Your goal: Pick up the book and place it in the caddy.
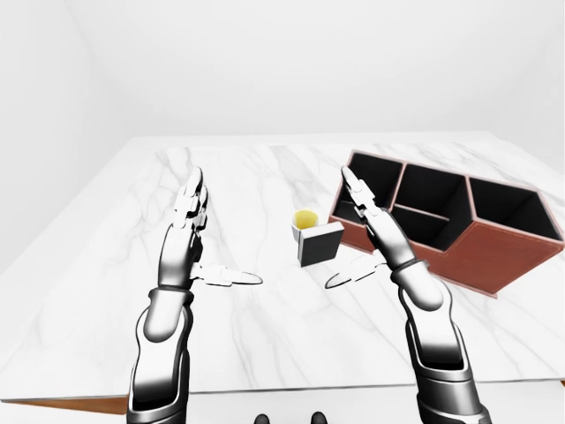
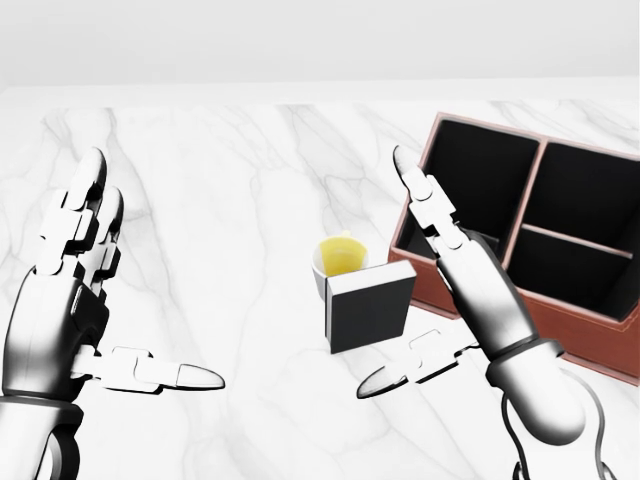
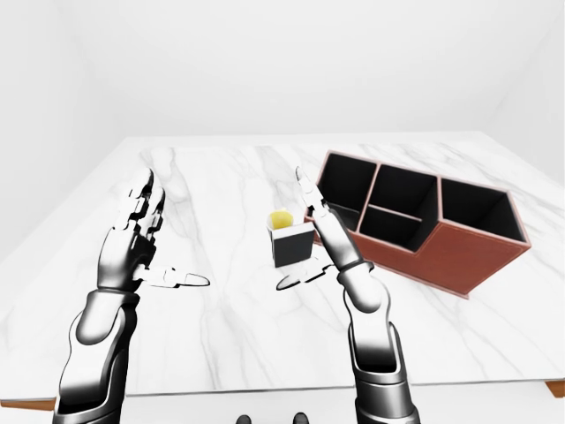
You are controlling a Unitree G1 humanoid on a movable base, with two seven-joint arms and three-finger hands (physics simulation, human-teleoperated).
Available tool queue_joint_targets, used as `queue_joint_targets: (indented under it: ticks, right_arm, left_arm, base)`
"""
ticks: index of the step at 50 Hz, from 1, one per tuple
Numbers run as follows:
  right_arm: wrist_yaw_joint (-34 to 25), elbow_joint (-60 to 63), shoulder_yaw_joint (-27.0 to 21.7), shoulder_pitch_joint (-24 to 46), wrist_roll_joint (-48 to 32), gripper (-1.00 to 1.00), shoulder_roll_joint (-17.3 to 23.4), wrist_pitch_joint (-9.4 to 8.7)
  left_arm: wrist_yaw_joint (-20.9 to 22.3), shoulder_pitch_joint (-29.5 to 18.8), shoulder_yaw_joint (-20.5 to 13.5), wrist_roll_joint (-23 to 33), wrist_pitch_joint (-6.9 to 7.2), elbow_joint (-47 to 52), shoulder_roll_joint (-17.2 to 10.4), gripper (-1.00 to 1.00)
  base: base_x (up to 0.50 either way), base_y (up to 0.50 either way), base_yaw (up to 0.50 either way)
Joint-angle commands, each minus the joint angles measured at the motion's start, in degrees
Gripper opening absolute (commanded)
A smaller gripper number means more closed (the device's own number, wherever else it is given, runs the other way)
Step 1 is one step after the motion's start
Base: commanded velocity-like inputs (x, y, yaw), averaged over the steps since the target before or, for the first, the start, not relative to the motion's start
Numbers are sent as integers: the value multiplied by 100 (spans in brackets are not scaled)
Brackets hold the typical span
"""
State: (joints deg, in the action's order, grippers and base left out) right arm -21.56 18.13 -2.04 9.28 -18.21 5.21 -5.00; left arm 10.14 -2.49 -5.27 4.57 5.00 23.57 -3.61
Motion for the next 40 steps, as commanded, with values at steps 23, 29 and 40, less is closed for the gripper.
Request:
queue_joint_targets:
  ticks: [23,29,40]
  right_arm:
    - [-9,-34,-18,-14,25,100,6,0]
    - [-21,-8,-18,-29,24,100,10,0]
    - [1,-43,-1,-52,17,100,-1,0]
  left_arm:
    - [-2,-21,24,33,0,7,3,100]
    - [1,-15,19,38,0,18,-1,100]
    - [7,-6,9,38,0,-29,-3,100]
  base:
    - [9,0,0]
    - [9,0,0]
    - [9,0,0]
